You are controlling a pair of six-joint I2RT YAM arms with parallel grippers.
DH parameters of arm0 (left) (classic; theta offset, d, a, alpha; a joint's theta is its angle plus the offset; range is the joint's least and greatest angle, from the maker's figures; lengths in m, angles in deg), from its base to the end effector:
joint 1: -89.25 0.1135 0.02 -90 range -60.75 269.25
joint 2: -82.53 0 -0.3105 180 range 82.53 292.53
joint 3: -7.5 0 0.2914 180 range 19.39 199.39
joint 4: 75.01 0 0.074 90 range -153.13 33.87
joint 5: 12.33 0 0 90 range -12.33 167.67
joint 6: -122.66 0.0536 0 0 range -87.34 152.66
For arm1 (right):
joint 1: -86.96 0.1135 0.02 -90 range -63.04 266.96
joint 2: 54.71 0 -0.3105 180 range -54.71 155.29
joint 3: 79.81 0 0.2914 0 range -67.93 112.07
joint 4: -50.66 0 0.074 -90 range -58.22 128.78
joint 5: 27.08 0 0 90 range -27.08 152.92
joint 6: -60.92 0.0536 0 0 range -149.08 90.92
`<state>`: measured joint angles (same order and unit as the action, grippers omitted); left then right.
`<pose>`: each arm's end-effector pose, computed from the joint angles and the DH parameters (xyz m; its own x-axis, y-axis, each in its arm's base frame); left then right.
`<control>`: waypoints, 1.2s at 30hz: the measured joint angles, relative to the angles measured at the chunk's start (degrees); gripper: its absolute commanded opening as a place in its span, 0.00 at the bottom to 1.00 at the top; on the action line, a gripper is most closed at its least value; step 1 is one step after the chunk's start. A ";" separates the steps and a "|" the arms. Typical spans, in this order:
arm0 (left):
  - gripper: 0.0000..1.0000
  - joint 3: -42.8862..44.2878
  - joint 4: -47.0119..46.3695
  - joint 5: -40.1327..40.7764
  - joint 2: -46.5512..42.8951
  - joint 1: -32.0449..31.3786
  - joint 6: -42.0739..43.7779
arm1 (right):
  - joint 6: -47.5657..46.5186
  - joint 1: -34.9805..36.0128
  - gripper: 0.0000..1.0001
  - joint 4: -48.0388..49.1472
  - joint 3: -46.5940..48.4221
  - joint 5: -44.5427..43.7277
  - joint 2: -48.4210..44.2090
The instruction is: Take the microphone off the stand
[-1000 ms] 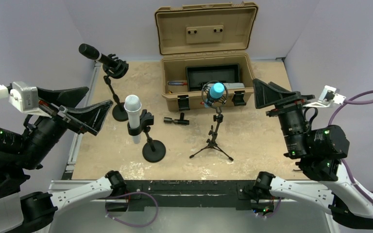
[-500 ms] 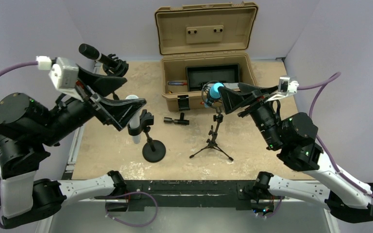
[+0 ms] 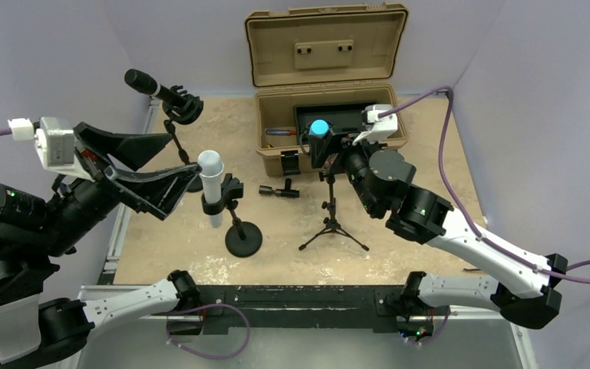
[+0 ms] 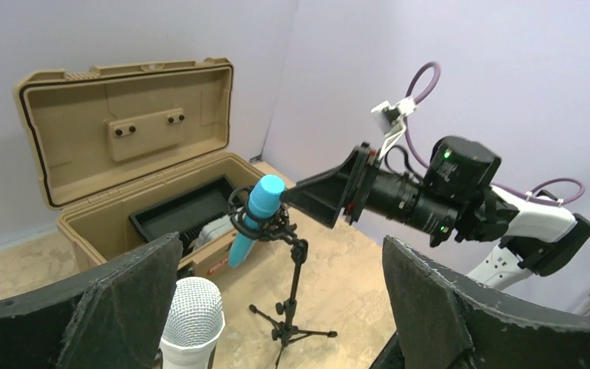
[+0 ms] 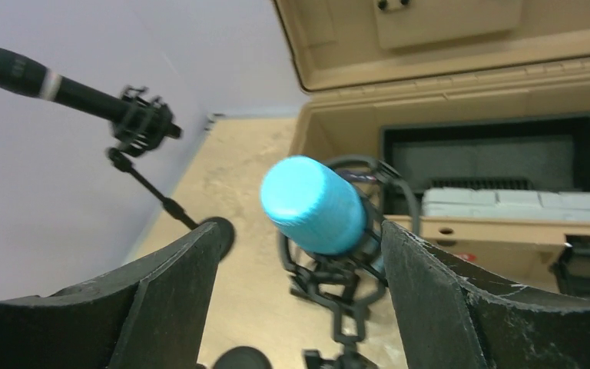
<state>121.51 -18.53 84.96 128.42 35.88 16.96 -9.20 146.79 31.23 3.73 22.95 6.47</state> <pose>0.0275 -0.0257 0.6325 -0.0794 -0.3430 -0.9360 0.7275 0.6219 -0.2897 0.1578 0.2029 0.5023 -0.0915 0.3611 -0.9280 -0.3286 0.8688 0.3705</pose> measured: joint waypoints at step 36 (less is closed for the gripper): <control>1.00 -1.53 -0.76 -0.42 1.20 0.00 -1.84 | -6.88 -0.11 0.69 4.50 -5.84 -7.48 0.81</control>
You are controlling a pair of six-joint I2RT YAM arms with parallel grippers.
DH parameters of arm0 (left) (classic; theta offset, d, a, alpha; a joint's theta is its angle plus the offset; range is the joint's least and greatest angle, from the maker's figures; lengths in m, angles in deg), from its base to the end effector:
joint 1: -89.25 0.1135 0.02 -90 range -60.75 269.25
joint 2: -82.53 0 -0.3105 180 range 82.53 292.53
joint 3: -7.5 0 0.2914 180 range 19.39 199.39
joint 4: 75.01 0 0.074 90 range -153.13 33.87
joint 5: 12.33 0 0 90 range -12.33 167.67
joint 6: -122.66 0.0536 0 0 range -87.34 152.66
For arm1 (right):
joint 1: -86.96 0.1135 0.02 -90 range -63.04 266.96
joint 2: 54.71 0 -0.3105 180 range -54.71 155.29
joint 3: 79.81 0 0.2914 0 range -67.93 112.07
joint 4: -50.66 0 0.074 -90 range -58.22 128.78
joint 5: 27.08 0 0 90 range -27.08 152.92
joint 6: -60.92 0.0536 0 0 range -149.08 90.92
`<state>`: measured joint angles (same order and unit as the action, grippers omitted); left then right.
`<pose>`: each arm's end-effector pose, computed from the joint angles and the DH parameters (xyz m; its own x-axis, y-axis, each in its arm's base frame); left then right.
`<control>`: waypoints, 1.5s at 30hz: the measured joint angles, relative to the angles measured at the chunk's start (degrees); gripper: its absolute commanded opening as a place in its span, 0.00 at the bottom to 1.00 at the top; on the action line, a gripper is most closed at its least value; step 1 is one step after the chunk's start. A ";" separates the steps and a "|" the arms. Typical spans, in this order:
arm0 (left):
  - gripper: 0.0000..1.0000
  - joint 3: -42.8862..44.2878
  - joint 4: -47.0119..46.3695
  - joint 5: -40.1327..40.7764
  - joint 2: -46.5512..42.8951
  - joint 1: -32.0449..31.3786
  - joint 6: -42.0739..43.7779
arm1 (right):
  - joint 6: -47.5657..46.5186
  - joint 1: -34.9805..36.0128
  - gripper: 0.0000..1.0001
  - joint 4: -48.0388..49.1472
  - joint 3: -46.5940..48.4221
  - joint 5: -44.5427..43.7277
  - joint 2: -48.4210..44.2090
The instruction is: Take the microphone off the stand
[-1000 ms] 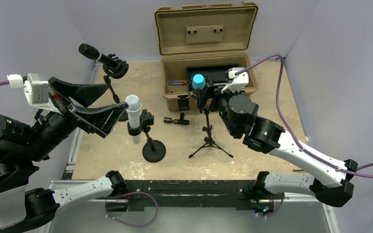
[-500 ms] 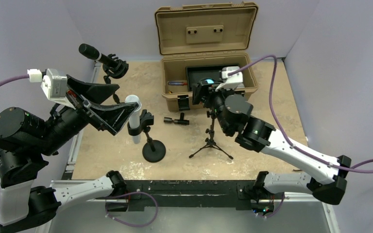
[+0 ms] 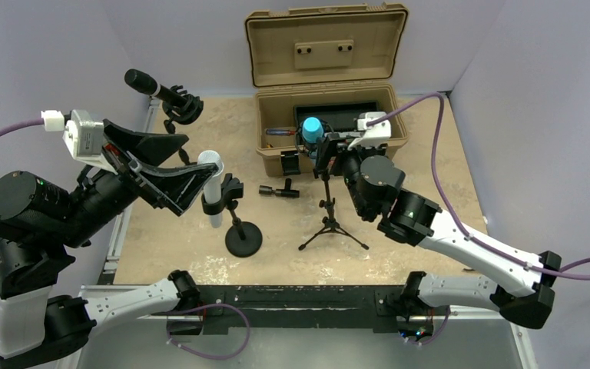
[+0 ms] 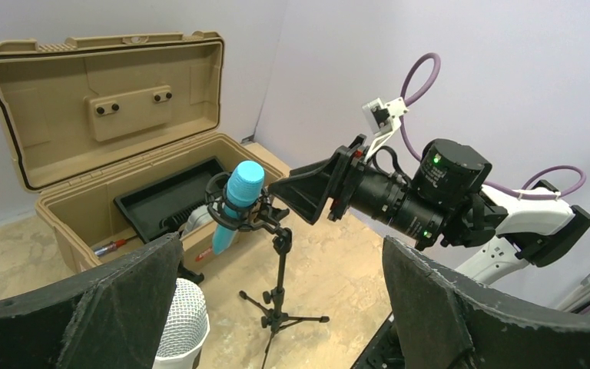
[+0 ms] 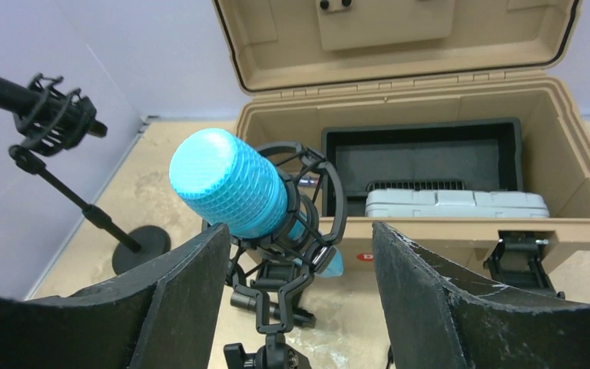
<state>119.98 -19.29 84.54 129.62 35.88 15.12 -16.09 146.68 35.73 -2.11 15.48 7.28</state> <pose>0.0382 -0.0406 0.6272 -0.1234 -0.3356 -0.9339 0.7228 0.6144 -0.3162 0.1677 0.2089 0.4680 -0.0411 0.2311 -0.9721 -0.2088 0.9494 0.2345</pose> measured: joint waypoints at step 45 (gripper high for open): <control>1.00 -0.87 0.07 -2.58 2.29 0.00 -1.42 | -2.54 -0.04 0.14 2.40 -2.58 -0.04 -1.36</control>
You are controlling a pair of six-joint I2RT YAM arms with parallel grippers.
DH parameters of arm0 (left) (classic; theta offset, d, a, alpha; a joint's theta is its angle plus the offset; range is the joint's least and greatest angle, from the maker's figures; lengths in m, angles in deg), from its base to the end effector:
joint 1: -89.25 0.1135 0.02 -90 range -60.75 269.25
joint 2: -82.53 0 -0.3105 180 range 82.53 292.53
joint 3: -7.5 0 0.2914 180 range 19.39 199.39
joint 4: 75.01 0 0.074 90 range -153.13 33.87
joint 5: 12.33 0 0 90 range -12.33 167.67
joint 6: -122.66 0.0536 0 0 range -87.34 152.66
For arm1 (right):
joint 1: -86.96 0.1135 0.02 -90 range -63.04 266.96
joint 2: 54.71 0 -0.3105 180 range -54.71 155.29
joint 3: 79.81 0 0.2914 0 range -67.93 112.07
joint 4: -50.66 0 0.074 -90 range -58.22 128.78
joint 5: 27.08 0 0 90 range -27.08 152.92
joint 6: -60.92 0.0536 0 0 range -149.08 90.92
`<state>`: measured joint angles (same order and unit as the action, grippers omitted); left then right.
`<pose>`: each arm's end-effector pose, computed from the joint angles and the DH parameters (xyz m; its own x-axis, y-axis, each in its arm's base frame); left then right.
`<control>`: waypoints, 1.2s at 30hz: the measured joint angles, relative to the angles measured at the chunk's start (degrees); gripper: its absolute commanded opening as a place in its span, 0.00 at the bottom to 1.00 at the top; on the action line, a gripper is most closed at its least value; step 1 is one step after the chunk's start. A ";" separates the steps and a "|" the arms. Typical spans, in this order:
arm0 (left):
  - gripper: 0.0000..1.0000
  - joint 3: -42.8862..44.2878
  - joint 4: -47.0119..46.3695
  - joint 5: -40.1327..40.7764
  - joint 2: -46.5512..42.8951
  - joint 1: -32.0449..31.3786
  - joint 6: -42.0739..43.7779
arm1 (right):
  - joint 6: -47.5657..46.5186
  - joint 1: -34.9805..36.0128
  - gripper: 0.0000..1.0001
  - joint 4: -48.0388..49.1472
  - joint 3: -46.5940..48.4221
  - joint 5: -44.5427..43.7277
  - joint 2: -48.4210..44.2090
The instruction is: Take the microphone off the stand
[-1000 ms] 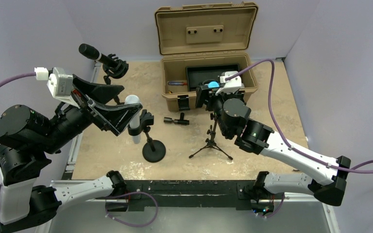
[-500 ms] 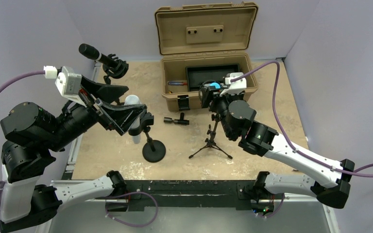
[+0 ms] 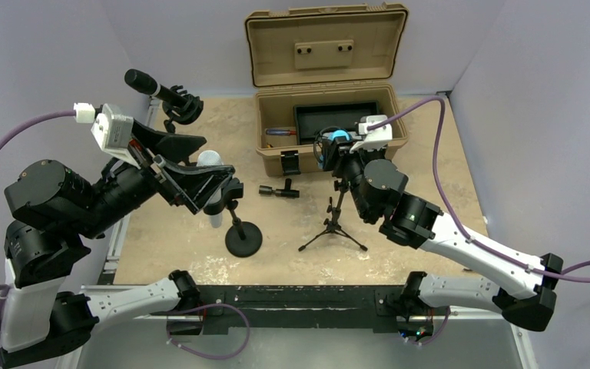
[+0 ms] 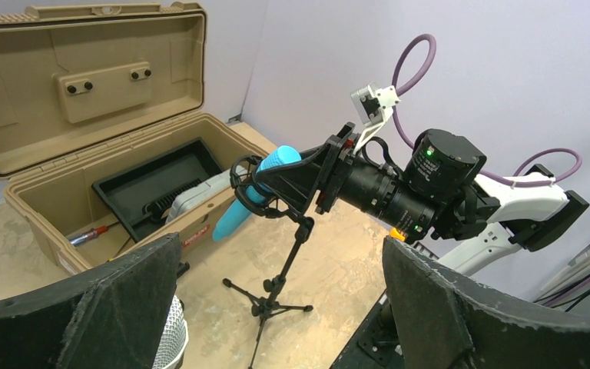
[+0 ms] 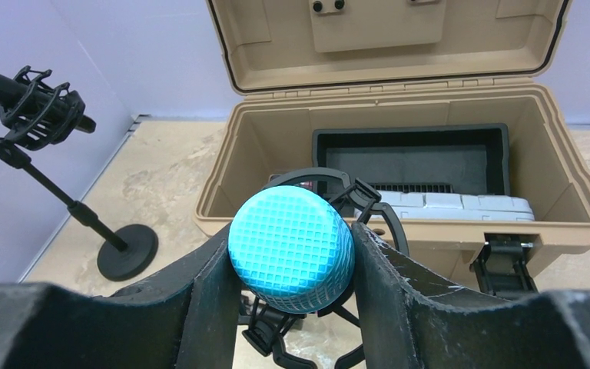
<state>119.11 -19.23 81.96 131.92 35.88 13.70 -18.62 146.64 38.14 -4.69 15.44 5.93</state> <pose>0.0512 -0.0621 0.6213 -0.1823 -0.2978 -0.9371 0.7366 0.5899 -0.3308 0.1654 0.2046 0.4608 -0.0214 0.2064 -0.9782 -0.2112 0.9554 0.2062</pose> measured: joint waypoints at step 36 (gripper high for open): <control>1.00 5.77 0.31 -3.65 9.51 0.00 0.09 | 4.09 0.04 0.00 -16.00 22.53 -9.55 -18.18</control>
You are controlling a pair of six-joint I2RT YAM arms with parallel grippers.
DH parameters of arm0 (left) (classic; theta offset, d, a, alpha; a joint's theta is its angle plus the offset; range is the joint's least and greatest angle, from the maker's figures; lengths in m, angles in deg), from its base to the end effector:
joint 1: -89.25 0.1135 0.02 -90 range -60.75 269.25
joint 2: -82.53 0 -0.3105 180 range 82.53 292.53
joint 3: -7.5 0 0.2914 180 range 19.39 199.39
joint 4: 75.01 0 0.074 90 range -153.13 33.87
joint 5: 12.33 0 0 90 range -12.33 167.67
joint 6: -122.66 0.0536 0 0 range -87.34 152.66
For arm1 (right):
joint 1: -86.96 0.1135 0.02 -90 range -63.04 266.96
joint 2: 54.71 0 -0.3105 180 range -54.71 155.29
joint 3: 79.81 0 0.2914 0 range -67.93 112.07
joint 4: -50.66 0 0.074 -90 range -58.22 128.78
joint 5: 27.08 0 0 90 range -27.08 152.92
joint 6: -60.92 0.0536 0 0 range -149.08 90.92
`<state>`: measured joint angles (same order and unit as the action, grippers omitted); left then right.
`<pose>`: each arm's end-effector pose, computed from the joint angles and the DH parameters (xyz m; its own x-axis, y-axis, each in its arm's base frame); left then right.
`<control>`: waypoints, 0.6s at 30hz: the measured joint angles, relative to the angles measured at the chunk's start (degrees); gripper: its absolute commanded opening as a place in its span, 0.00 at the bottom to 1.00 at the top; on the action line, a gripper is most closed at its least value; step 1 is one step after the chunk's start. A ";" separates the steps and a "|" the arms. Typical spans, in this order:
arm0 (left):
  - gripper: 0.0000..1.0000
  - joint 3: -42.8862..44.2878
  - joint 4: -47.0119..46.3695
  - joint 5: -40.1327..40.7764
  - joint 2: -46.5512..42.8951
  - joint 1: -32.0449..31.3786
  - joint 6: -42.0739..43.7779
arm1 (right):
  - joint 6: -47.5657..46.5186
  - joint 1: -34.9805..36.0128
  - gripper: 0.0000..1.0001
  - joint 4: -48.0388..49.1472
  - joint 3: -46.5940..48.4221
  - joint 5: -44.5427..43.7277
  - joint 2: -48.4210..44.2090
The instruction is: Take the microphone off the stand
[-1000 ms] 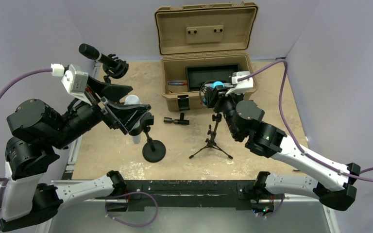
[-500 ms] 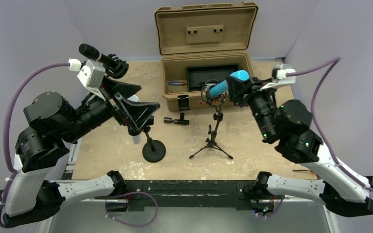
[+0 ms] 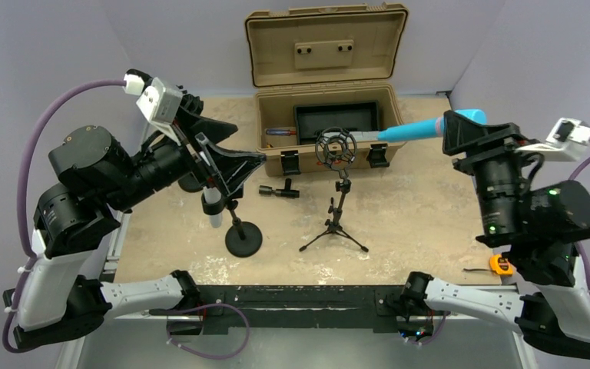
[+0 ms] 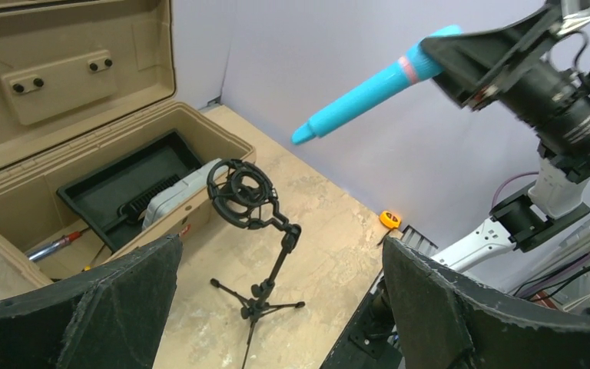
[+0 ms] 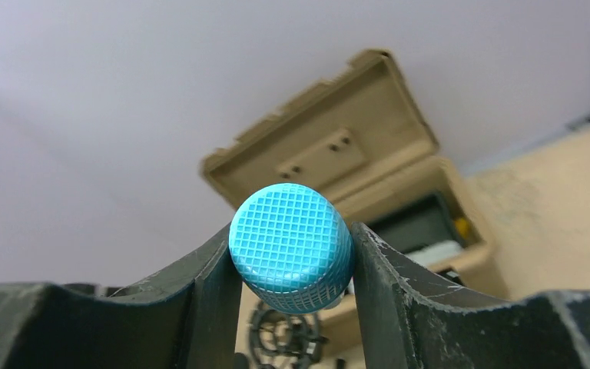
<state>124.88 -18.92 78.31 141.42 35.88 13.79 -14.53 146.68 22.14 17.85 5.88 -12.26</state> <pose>0.0836 -0.1115 0.6331 -0.2337 -0.2277 -0.9453 0.7611 0.5621 -0.3236 0.0637 0.0199 0.6087 0.1961 0.6070 -0.7701 -0.1458 0.7947 0.5892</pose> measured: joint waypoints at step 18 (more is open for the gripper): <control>1.00 8.72 1.68 -10.10 14.32 0.00 0.35 | 17.20 -21.27 0.00 -15.45 -19.28 -8.68 12.79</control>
<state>133.60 -17.24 68.21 155.74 35.88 14.14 2.67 125.42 6.68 -1.43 -2.79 0.53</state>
